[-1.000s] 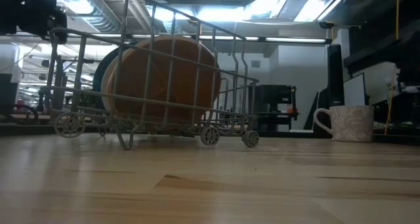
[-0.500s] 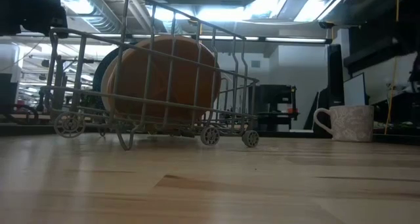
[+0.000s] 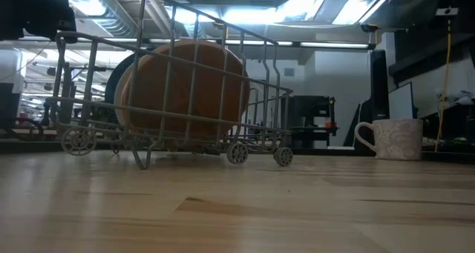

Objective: Sort dishes
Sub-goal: Return to Home Position

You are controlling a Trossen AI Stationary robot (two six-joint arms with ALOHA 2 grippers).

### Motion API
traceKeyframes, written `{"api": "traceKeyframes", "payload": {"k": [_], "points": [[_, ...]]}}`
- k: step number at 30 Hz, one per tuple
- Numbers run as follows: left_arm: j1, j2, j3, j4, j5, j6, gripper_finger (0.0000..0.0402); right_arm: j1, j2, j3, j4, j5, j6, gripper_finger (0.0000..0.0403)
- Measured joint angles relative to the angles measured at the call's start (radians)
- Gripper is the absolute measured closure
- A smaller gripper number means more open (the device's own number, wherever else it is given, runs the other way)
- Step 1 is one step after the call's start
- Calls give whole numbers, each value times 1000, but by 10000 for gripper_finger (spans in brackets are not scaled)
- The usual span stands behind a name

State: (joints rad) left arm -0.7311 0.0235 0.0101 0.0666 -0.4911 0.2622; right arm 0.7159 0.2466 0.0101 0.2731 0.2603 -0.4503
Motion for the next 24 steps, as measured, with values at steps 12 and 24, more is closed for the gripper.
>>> {"api": "traceKeyframes", "payload": {"k": [12,24], "points": [[0,0,0,-1,0,-1,276,-296,0,-1,-34,-226,-1,249],[0,0,0,-1,0,-1,276,-516,15,-1,-233,-140,-7,249]]}}
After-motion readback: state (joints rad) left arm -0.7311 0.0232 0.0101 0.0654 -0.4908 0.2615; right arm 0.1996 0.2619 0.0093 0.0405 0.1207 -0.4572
